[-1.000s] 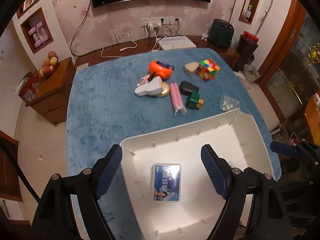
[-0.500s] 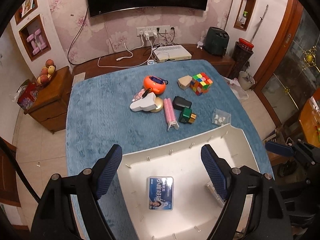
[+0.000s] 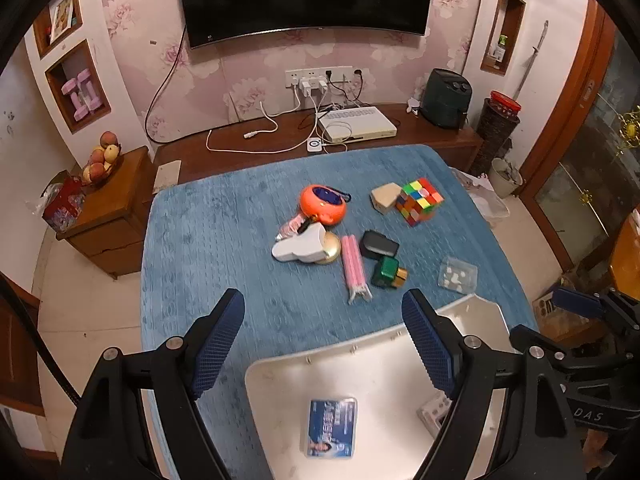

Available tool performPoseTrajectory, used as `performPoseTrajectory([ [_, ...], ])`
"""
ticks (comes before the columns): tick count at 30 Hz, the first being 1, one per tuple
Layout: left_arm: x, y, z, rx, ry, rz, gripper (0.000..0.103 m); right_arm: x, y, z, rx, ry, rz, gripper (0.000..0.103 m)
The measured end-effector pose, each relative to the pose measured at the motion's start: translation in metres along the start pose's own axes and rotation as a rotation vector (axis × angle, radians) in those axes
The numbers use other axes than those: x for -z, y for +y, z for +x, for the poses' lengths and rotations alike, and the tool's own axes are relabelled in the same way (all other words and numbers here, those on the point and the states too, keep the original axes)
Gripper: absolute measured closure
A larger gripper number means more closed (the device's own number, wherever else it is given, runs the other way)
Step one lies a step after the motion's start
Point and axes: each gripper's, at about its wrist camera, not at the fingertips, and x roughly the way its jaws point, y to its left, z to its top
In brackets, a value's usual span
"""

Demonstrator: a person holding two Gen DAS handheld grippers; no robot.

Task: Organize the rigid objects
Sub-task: 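Lift both open tools away from the tray toward the remaining objects, then grasp the orange tape reel with the left tool while the right tool grasps the clear box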

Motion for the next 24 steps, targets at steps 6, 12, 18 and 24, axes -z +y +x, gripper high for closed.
performPoseTrajectory([
  [6,-0.016,0.001,0.022,-0.042,0.003,0.008,0.02,-0.011,-0.022,0.019,0.016,0.001,0.029,0.027],
  [12,-0.029,0.005,0.054,-0.068,0.032,0.013,0.02,-0.019,-0.051,0.048,0.024,0.028,0.087,0.027],
  [18,-0.041,0.006,0.083,-0.069,0.074,0.027,0.02,-0.027,-0.08,0.073,0.016,0.052,0.153,0.027],
  [24,-0.06,-0.011,0.119,-0.084,0.124,0.127,0.02,-0.027,-0.102,0.104,-0.005,0.107,0.194,0.027],
])
